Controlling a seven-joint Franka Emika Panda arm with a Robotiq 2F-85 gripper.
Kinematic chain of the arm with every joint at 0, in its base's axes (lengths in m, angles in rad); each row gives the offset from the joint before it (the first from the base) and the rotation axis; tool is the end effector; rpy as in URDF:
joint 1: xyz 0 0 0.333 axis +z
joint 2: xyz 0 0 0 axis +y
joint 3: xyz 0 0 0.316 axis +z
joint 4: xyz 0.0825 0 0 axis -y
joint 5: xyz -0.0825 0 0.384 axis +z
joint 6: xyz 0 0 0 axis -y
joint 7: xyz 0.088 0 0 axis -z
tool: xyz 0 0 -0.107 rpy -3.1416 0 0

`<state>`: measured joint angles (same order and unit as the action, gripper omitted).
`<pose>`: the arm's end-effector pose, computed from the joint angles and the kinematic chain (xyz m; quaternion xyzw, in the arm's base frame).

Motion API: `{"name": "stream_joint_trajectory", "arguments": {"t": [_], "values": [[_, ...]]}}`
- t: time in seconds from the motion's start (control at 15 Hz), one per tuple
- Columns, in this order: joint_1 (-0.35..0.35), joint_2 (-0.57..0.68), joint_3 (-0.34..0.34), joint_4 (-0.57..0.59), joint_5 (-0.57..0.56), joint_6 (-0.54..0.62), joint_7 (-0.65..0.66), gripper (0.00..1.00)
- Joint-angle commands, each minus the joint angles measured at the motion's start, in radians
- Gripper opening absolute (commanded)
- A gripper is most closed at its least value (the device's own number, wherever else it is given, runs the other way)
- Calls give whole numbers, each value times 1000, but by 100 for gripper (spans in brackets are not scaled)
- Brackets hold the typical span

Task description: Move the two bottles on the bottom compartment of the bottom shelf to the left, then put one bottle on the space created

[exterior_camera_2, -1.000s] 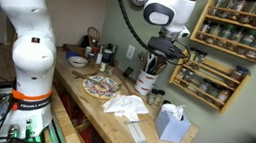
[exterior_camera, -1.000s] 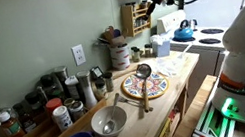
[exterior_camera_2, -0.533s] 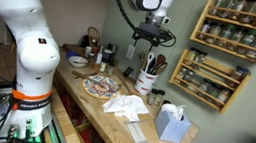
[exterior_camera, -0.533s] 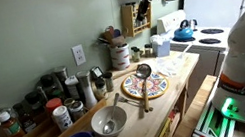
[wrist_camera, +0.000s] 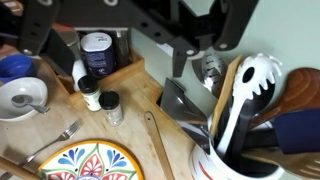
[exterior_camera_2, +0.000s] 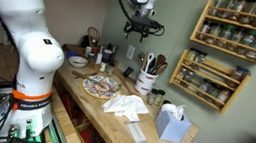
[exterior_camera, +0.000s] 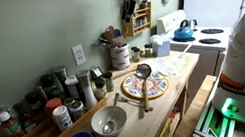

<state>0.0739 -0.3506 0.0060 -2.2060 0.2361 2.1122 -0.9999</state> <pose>0.4709 0.0489 0.5495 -0.8692 -0.4657 -0.1614 0.0392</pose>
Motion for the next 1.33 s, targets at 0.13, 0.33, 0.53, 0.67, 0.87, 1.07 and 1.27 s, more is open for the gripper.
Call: {"name": "stream_joint_trajectory", "arguments": {"t": [0.13,0.33,0.53,0.67,0.87,1.07,1.27], "values": [[30,16,-16,12,-11,-1,8,100],[29,16,-18,13,-11,-1,8,100],[54,36,2,33,-37,16,-48,100],[90,50,17,46,-6,29,-87,100],[134,83,53,61,-7,39,-108,100],[152,148,91,86,-26,51,-75,100],[151,232,117,115,-41,53,-57,100]]}}
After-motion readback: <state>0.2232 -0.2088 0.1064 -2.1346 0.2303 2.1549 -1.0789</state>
